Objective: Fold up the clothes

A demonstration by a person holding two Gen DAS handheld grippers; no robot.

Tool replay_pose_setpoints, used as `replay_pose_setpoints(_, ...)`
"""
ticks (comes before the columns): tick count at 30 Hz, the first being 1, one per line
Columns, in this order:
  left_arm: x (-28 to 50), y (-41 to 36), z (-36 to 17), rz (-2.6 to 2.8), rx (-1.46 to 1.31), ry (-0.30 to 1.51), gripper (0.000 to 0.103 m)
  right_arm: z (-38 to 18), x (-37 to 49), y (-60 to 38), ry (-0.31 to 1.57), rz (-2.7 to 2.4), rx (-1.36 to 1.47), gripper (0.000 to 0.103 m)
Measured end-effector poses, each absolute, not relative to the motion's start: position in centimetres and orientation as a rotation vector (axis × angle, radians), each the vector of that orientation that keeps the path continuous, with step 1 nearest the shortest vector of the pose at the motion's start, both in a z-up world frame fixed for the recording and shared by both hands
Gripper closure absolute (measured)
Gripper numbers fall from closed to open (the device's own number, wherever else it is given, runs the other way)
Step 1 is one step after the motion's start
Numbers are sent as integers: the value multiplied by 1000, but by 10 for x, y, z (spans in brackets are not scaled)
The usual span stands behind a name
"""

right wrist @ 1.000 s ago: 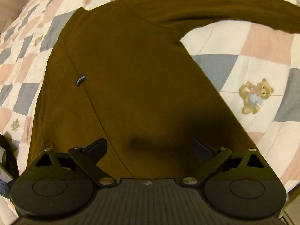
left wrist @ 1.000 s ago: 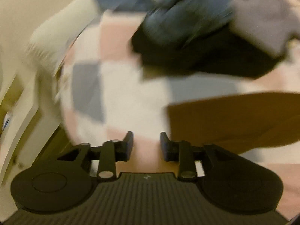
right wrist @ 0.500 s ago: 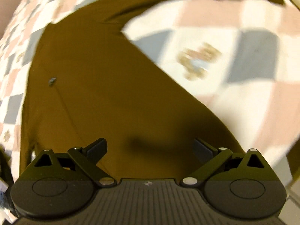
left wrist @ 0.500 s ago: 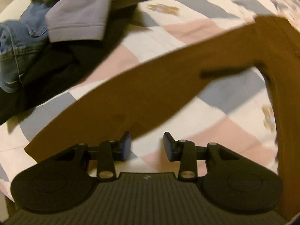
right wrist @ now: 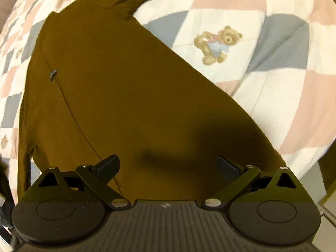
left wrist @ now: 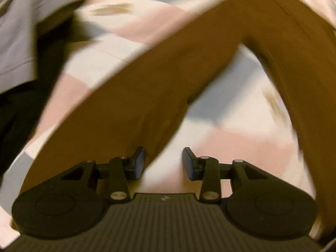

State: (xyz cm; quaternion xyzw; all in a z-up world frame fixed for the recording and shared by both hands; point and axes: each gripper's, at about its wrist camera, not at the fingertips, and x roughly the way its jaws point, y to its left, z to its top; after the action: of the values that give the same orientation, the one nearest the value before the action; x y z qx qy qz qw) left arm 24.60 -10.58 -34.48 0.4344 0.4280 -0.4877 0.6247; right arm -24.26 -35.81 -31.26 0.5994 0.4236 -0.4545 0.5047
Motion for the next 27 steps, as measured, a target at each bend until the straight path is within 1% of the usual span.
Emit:
replay_pose_setpoints(2, 232, -90, -346, -1170, 1081, 1012, 67, -314, -240, -359, 1009, -1094, 1450, 2)
replay_pose_setpoints(4, 232, -75, -344, -1125, 1082, 1048, 68, -315, -237, -360, 1000, -1087, 1441, 2)
replay_pose_setpoints(7, 232, -70, -322, -1025, 922, 1081, 67, -313, -228, -362, 997, -1068, 1392, 3)
replay_pose_setpoints(10, 217, -81, -295, -957, 736, 1089, 60, -308, -219, -363, 1007, -1029, 1289, 3)
replay_pose_setpoints(12, 191, -100, -282, -967, 647, 1097, 56, -302, -217, -360, 1018, -992, 1194, 3)
replay_pose_setpoints(13, 177, -110, -278, -979, 622, 1106, 55, -299, -216, -359, 1023, -973, 1146, 5)
replay_pose_setpoints(17, 114, -148, -266, -973, 585, 1145, 50, -280, -227, -346, 1030, -912, 942, 7)
replay_pose_setpoints(21, 54, -164, -243, -915, 592, 1184, 44, -256, -259, -336, 981, -856, 914, 7)
replay_pose_setpoints(24, 14, -167, -220, -860, 618, 1171, 43, -236, -285, -330, 972, -830, 902, 5)
replay_pose_setpoints(26, -11, -166, -205, -840, 612, 1159, 38, -223, -302, -325, 970, -802, 894, 4)
replay_pose_setpoints(27, -22, -163, -197, -832, 600, 1149, 38, -217, -310, -323, 970, -787, 890, 4)
